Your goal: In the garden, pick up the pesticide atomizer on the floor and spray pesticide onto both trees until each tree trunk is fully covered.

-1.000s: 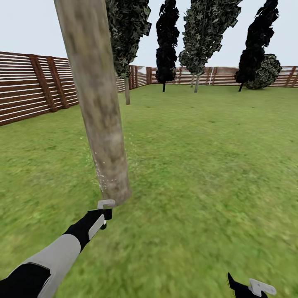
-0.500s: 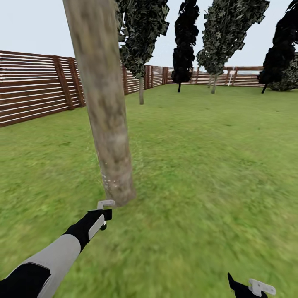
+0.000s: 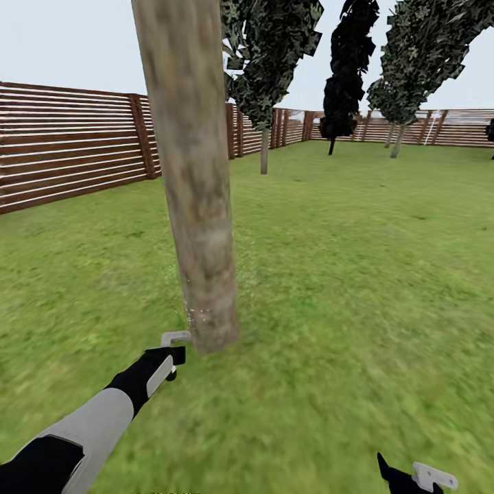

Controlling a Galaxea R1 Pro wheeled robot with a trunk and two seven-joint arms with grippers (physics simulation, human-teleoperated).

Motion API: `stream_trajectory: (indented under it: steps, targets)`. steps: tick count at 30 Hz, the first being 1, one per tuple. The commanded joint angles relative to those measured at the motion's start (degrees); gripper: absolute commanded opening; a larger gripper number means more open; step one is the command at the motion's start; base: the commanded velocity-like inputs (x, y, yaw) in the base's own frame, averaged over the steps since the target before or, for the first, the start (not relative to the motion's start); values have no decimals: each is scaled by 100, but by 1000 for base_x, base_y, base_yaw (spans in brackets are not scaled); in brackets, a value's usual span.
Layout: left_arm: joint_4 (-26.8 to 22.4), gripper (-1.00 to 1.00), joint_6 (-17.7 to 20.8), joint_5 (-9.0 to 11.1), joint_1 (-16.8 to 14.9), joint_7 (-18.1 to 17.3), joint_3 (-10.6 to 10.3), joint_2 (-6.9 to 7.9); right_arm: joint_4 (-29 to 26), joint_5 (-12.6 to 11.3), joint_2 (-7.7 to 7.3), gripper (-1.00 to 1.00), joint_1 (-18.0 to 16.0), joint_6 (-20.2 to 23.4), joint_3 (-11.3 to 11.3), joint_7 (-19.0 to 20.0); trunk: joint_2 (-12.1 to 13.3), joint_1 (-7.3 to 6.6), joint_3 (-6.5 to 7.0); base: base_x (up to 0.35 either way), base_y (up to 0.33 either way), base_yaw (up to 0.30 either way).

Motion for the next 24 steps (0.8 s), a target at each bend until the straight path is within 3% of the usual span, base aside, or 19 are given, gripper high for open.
stream_trajectory:
  steps: [1,5,13,18,19,20,21,24]
  targets:
    - [-4,-100,-1,-3,0,-2,0,-27,0,1,0,100,0,0,0,3,0,0,0,10,-273,277]
    - [-5,-100,-9,-2,0,-3,2,-83,-6,0,0,100,0,0,0,4,0,0,0,-21,-275,265]
    - [14,-100,-16,-2,0,-20,5,-81,-7,-1,0,100,0,0,-6,-4,0,0,0,-123,-272,47]
    - [43,-100,-52,-4,0,-39,-3,-102,-8,-1,0,100,0,0,-1,-5,0,0,0,-136,-270,259]
    - [61,-100,-164,-10,4,-44,-4,-133,-9,-1,0,100,0,0,0,-5,0,0,0,-111,-270,277]
    - [136,-100,-651,-56,8,-8,-21,-376,-9,-1,0,100,0,0,0,-5,0,0,0,-35,-130,248]
    - [107,-100,-870,-89,8,20,-48,-538,-9,-1,0,100,0,0,0,-5,0,0,0,-11,-42,94]
    - [-52,-100,-949,-98,-51,-37,-157,-630,-9,-1,2,100,0,0,0,-5,0,0,0,-3,-11,24]
